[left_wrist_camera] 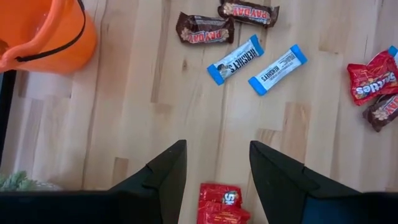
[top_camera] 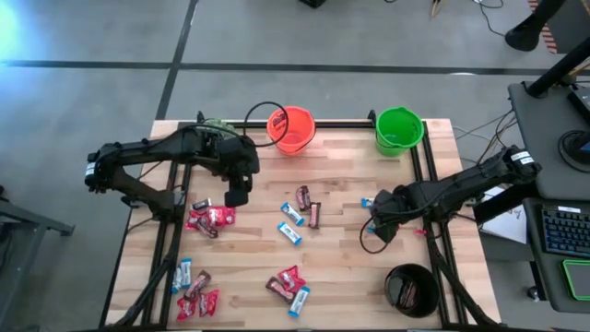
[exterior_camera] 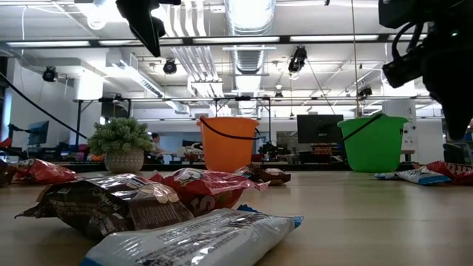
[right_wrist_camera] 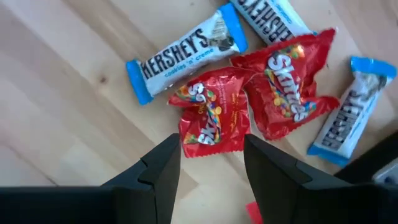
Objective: Organize candy in baskets
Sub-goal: Put the red candy into the green bucket
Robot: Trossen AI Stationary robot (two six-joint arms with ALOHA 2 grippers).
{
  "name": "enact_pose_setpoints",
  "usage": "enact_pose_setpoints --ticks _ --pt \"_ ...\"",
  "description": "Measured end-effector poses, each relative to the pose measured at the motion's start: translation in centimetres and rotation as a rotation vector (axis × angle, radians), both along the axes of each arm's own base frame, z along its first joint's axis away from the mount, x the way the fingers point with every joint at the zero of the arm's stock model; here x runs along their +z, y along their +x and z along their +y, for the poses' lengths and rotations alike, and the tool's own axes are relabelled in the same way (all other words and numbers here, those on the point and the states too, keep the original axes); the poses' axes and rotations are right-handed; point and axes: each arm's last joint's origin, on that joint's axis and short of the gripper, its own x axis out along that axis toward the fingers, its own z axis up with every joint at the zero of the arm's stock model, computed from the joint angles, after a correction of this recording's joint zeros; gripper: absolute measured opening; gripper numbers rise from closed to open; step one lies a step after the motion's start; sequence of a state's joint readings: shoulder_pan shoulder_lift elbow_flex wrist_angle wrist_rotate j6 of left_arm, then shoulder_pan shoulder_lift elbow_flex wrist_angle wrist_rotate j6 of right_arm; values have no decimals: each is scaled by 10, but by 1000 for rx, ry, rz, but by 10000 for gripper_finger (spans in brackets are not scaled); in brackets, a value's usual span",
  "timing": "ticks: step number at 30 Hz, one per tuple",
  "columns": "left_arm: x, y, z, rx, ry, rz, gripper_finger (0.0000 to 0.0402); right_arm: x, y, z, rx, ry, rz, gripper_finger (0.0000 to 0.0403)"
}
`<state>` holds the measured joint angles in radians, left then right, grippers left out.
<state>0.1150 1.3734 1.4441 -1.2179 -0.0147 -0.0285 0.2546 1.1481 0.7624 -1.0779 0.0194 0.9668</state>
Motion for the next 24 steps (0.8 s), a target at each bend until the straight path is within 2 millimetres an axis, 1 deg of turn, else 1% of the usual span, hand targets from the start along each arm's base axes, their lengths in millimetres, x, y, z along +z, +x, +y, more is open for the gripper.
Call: enact_pose_setpoints --ticks 3,10,20,24 --pt "0 0 0 17 -7 -2 158 -1 -1 0 66 -1 4 164" --pt "0 0 0 58 -26 -6 158 -9 -5 -1 148 9 38 164" --pt "1 1 0 115 -51 -20 158 -29 -12 -3 182 8 45 164" --pt "1 1 0 135 -61 -21 158 -32 -13 -3 182 8 42 164"
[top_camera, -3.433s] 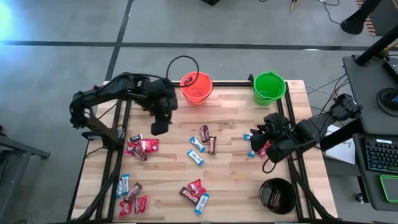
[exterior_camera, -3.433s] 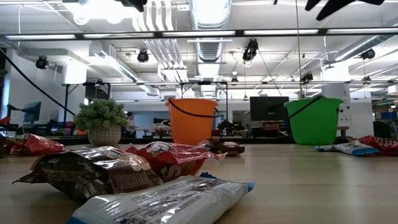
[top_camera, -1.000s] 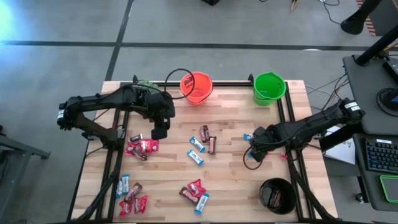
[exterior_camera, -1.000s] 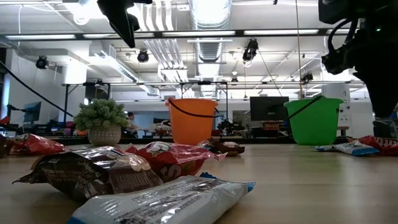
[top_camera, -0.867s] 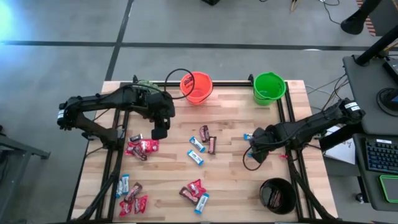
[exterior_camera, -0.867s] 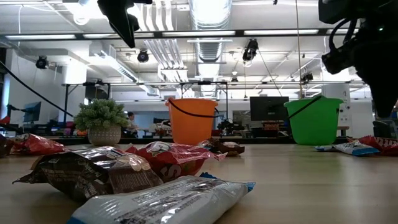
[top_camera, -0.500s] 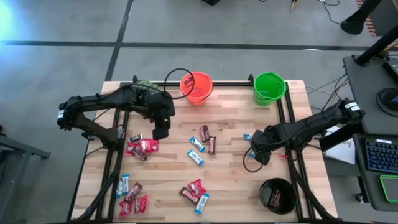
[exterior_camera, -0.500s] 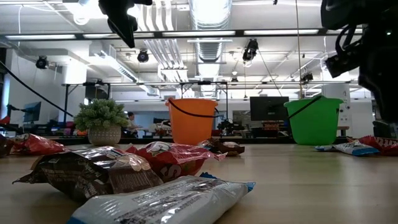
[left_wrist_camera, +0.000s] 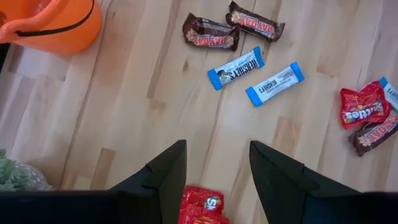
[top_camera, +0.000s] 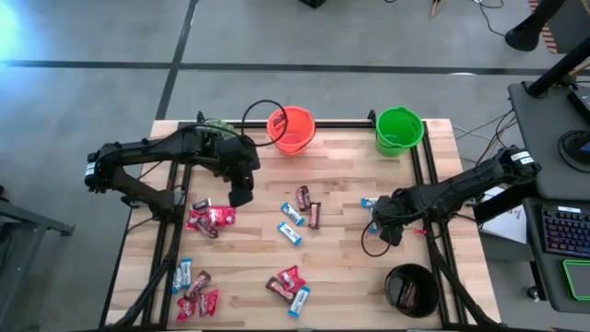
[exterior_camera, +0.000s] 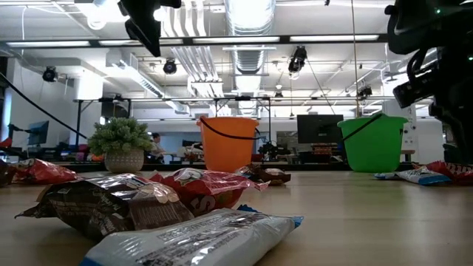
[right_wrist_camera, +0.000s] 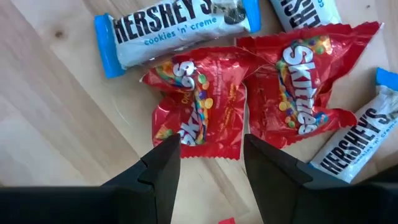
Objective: Organize candy in baskets
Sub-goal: Put the red candy into the green bucket
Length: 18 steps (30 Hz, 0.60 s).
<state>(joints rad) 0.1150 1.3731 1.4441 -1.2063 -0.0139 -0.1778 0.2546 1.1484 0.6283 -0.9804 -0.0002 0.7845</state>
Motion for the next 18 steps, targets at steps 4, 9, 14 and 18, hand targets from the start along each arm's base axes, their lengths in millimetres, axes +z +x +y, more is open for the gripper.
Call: enact_pose_setpoints --ticks 4,9,14,18 --pt "0 0 0 16 -10 -3 158 -1 1 0 0 5 -20 164" --pt "0 0 0 22 -16 -5 158 -5 4 1 -19 14 -62 164" --pt "1 0 0 22 -16 -9 158 -11 0 -1 -67 -14 -48 164" --pt "6 0 0 20 -14 -25 158 -14 -2 -1 -87 -16 -41 164"
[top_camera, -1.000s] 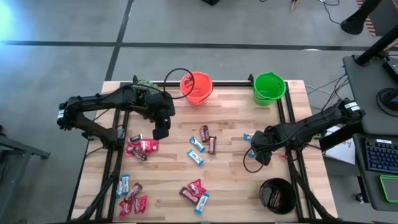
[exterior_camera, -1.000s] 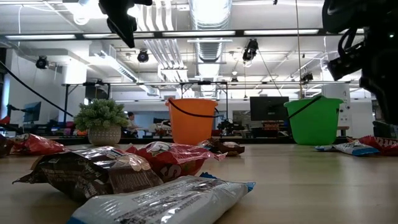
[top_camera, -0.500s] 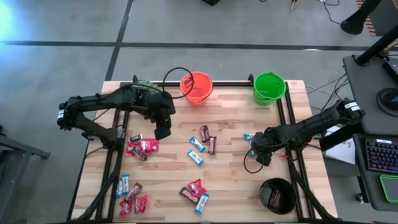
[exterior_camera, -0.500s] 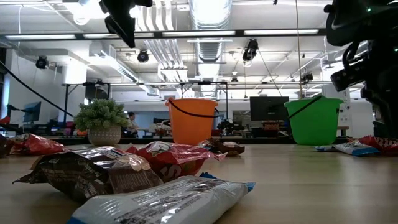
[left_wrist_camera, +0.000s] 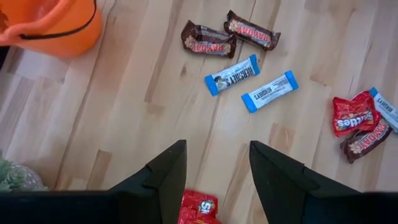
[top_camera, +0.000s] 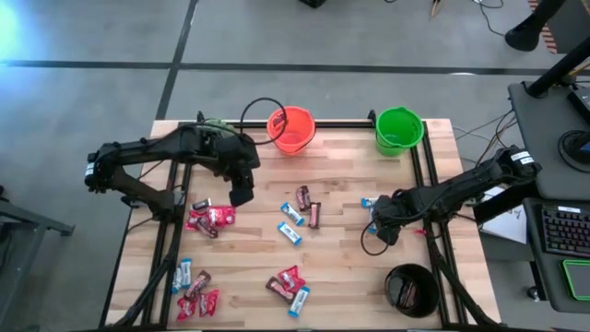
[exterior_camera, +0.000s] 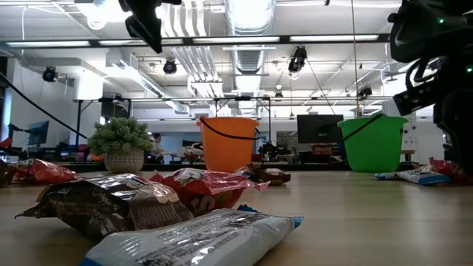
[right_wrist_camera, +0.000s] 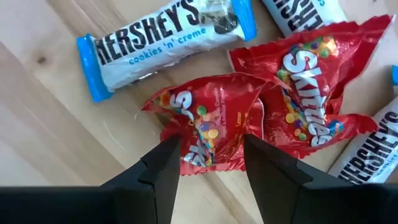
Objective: Organize candy in baskets
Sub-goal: Put the red candy into the green bucket
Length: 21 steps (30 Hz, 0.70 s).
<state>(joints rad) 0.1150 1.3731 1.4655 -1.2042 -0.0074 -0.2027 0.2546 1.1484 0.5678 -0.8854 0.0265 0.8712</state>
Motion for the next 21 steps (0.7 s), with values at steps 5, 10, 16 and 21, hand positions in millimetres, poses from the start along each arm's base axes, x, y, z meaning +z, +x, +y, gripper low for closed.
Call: enact_pose_setpoints --ticks 5,10,16,21 --pt "8 0 0 -9 8 -27 158 -3 0 0 -9 3 -11 164" --pt "14 0 0 -24 18 -49 158 -4 1 0 -11 7 -26 144" --pt "18 0 0 -29 23 -62 158 -7 -1 0 -54 7 -21 76" --pt "18 -1 0 -29 22 -60 158 -11 -5 -1 -94 1 -7 19"
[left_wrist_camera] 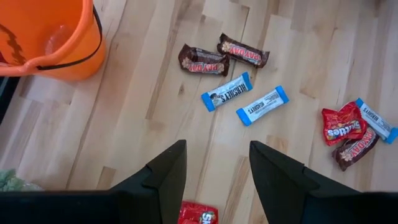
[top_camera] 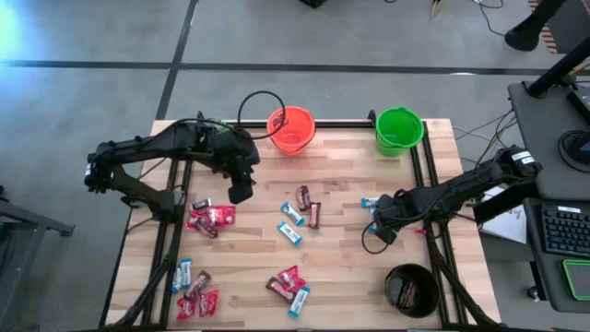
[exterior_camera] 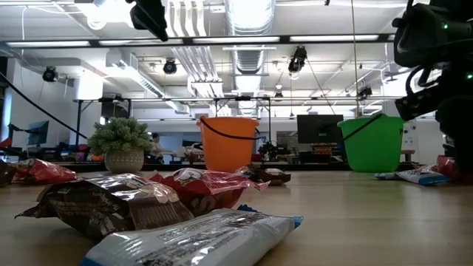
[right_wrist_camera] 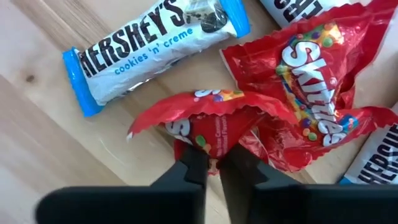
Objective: Organize candy in baskets
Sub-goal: Put the red candy into the green bucket
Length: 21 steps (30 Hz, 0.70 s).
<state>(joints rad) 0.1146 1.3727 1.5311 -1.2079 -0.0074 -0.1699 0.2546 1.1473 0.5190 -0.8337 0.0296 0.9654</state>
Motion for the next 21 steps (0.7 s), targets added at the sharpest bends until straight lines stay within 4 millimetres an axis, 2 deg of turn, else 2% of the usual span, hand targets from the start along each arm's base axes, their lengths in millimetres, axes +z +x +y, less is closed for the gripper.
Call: enact_pose_setpoints --ticks 8,21 --pt "0 0 0 0 0 3 158 0 0 1 -18 24 5 9" --pt "-1 -1 0 0 -2 13 158 25 15 6 -2 76 -45 8"
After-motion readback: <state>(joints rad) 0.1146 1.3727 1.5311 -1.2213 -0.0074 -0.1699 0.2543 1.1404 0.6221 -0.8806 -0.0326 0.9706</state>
